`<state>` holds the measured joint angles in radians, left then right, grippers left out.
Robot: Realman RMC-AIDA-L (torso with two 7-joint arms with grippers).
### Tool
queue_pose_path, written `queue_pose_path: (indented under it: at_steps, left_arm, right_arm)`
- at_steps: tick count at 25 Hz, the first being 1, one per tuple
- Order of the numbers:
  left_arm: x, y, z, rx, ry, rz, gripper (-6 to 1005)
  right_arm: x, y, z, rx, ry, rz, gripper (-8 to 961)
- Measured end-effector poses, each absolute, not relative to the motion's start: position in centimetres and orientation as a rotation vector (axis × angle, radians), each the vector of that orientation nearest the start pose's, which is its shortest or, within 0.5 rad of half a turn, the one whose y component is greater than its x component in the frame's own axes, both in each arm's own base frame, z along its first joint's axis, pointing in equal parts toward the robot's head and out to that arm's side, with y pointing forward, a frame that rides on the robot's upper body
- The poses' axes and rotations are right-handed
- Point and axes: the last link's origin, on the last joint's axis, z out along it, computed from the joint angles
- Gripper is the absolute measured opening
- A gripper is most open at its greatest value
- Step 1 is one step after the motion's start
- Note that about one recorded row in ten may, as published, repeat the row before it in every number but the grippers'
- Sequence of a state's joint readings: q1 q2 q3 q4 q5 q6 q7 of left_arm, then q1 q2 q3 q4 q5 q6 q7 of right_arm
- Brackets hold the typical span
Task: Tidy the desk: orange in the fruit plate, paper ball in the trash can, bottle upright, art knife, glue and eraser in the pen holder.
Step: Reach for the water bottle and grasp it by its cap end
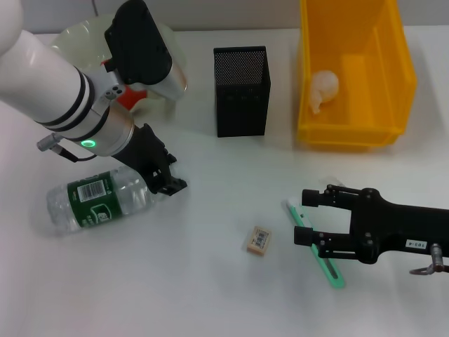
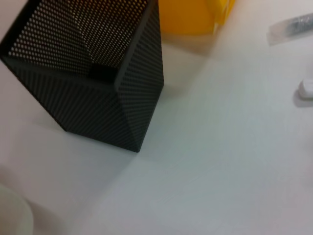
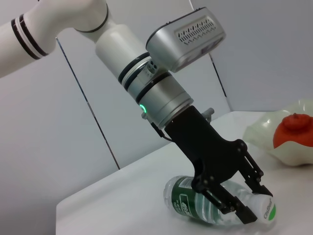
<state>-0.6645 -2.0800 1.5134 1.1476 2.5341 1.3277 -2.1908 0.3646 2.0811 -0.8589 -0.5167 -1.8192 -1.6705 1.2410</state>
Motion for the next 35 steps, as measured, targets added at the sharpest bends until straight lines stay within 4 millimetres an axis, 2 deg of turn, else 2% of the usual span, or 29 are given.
queue_pose_path:
  at_steps: [7,15,17,18,19,21,23,26,31,35]
  left_arm:
    - [-16.1,36.2,-2.9,-2.775,-0.318,0.381,435]
    - [-15.6,35.5,-1.8,-2.754,-0.320,0.320,435]
    - [-15.6,35.3,-1.4,-2.750,-0.335,0.279,435]
    - [-15.4,35.0,-0.5,-2.738,-0.367,0.199,435]
    - [-15.5,34.8,0.3,-2.726,-0.401,0.127,435]
    - [-15.6,34.8,0.5,-2.722,-0.409,0.109,435]
    - [-16.5,34.5,1.8,-2.692,-0.461,0.019,435]
    - [-17.0,34.3,2.2,-2.681,-0.478,-0.007,435]
    - [-18.0,33.5,3.8,-2.658,-0.477,-0.182,434]
    - [-18.4,33.3,4.3,-2.645,-0.484,-0.227,434]
  right_arm:
    - [28.3,25.9,-3.2,-2.781,0.725,0.937,773]
    - [28.2,25.9,-3.3,-2.767,0.735,0.955,773]
    - [28.1,26.0,-3.3,-2.768,0.733,0.955,773]
    - [28.1,26.0,-3.3,-2.768,0.733,0.955,773]
    - [28.1,26.0,-3.3,-2.768,0.732,0.955,773]
    - [28.0,26.1,-3.3,-2.769,0.730,0.955,773]
    - [28.0,26.2,-3.4,-2.769,0.729,0.954,773]
    - [28.0,26.4,-3.5,-2.766,0.734,0.948,773]
    - [27.8,26.5,-4.0,-2.772,0.735,0.954,773]
    - [27.7,26.6,-4.1,-2.775,0.730,0.957,773]
